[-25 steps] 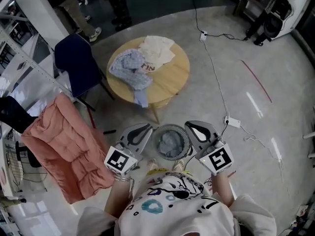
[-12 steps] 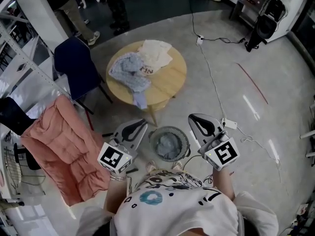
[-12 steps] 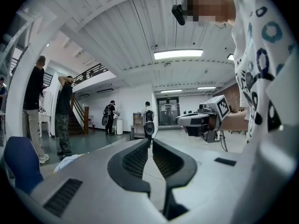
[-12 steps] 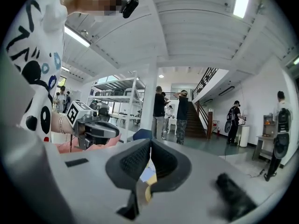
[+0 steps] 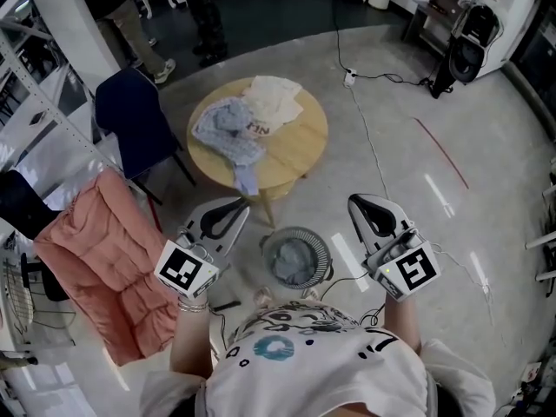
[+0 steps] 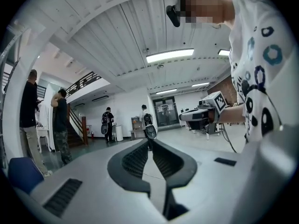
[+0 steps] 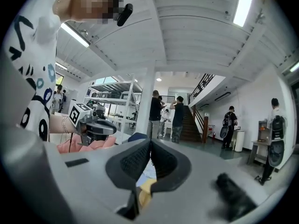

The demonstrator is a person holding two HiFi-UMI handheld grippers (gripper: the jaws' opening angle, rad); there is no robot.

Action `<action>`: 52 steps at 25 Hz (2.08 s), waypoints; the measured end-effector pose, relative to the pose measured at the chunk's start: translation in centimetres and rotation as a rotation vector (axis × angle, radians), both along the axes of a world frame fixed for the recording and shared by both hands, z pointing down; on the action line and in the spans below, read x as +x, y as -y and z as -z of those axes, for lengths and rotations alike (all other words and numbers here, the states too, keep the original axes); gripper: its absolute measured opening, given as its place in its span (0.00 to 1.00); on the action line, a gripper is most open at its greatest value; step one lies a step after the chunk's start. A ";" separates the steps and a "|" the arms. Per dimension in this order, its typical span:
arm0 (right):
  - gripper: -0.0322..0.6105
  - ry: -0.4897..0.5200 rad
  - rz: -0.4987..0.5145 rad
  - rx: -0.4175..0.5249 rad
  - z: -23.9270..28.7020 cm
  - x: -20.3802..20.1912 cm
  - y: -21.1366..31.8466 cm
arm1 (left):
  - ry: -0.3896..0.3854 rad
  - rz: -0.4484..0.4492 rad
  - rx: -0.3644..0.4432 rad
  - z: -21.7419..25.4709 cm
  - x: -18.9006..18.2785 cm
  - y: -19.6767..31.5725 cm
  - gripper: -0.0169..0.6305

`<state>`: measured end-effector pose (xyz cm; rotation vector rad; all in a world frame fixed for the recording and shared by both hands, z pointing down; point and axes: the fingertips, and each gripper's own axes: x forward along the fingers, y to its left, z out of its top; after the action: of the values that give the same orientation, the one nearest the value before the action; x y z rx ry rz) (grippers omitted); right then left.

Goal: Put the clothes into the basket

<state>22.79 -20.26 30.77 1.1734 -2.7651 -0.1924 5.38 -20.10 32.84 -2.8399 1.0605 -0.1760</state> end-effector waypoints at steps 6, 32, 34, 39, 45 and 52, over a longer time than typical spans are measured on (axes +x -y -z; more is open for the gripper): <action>0.10 -0.010 0.018 -0.021 -1.0 -1.2 0.1 | -0.011 -0.005 -0.035 -1.4 -0.5 -0.4 0.09; 0.09 -0.044 -0.028 -0.078 -3.6 -0.3 -1.0 | -0.003 0.046 -0.083 -2.7 -0.5 -1.2 0.09; 0.09 -0.049 -0.031 -0.081 -3.8 -0.2 -1.1 | 0.001 0.049 -0.085 -2.7 -0.5 -1.2 0.09; 0.09 -0.085 -0.038 -0.080 -4.3 0.1 -1.3 | -0.007 0.040 -0.089 -2.8 -0.3 -1.3 0.09; 0.09 -0.086 -0.036 -0.088 -4.7 -0.3 -1.5 | -0.018 0.026 -0.100 -3.2 0.0 -1.6 0.09; 0.09 -0.082 -0.035 -0.093 -5.0 -0.5 -1.8 | -0.020 0.020 -0.110 -3.6 0.0 -1.9 0.09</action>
<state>22.30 -18.43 35.77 1.1628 -2.6503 -0.1045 5.41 -18.18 36.40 -2.9351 1.1168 -0.2145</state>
